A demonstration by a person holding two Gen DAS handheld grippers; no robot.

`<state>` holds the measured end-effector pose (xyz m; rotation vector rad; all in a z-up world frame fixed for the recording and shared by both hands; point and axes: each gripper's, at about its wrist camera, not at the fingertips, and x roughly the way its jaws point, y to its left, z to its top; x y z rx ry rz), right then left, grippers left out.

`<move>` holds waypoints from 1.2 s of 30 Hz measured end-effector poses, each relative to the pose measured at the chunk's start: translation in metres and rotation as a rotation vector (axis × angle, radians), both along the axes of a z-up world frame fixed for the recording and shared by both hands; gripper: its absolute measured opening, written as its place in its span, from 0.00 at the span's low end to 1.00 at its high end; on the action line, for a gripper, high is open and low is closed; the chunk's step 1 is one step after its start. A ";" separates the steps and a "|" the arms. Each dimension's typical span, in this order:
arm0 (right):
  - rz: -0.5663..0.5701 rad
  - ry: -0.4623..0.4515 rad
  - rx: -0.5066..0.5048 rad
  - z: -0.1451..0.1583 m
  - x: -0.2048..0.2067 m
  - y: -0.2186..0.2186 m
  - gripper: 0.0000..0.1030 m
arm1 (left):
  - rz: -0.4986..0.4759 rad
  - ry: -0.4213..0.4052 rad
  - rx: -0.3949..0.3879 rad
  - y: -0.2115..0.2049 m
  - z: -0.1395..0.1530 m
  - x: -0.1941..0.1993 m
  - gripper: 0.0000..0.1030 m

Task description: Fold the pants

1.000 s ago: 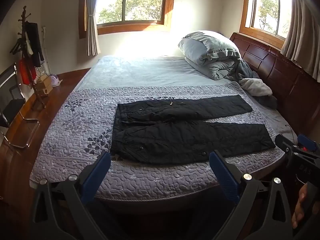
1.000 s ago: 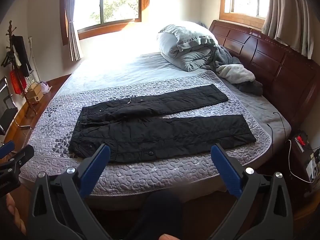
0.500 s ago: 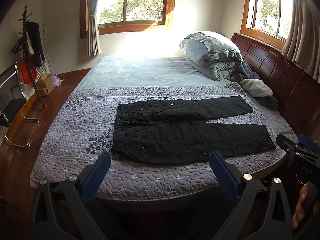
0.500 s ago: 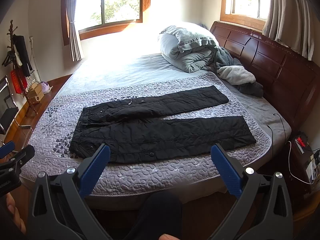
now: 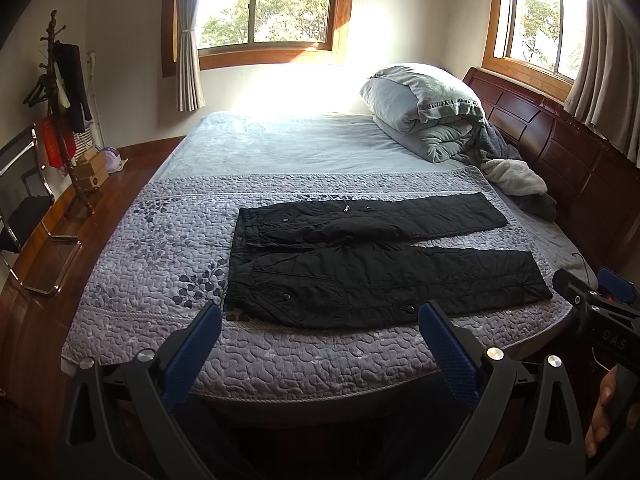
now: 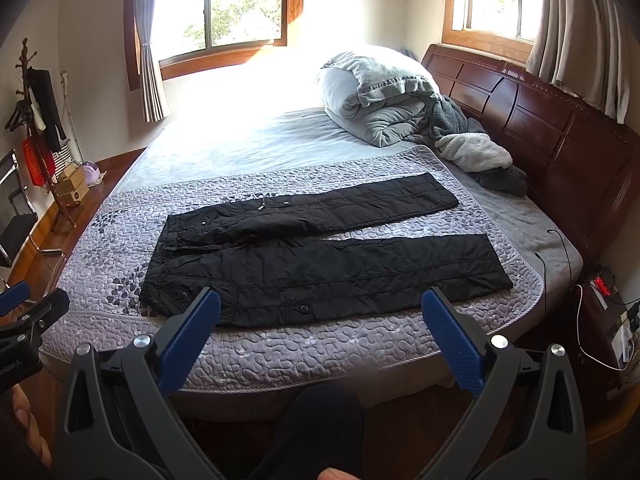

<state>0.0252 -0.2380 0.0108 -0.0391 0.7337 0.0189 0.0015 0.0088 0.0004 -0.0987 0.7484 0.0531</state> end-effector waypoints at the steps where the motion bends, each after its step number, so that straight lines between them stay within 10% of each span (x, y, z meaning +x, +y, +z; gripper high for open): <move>1: -0.002 0.002 0.001 -0.001 0.000 0.000 0.98 | -0.001 0.002 0.000 0.000 0.000 0.000 0.97; 36: 0.001 0.011 0.000 -0.007 0.001 0.000 0.98 | 0.008 0.002 -0.002 -0.001 -0.001 0.002 0.97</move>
